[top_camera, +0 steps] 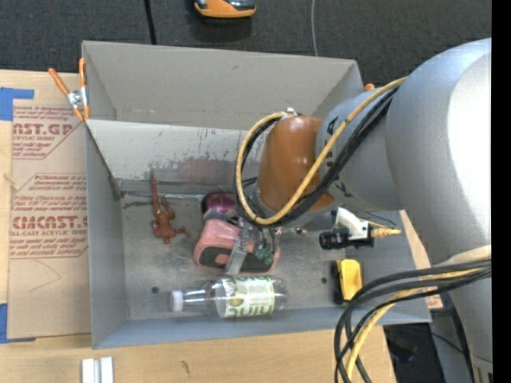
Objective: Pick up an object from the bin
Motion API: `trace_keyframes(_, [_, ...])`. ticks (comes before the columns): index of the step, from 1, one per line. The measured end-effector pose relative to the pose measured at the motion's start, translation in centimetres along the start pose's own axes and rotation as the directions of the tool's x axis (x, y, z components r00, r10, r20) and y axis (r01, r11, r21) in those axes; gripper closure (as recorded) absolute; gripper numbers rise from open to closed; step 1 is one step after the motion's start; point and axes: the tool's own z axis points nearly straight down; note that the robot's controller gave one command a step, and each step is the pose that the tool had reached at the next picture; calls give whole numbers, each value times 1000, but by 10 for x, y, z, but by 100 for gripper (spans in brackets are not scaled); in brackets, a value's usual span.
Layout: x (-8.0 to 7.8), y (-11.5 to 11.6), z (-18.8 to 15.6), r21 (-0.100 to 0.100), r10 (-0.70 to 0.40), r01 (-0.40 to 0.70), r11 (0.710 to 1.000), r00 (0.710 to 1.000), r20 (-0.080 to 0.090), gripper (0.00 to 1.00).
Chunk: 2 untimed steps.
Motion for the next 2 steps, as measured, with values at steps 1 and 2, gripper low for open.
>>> trace_keyframes(1, [0, 0, 0, 0, 0, 0, 1000, 1000, 0, 100])
trace_keyframes(2, [-4, 4, -36, 4, 3, -3, 1000, 1000, -6, 100])
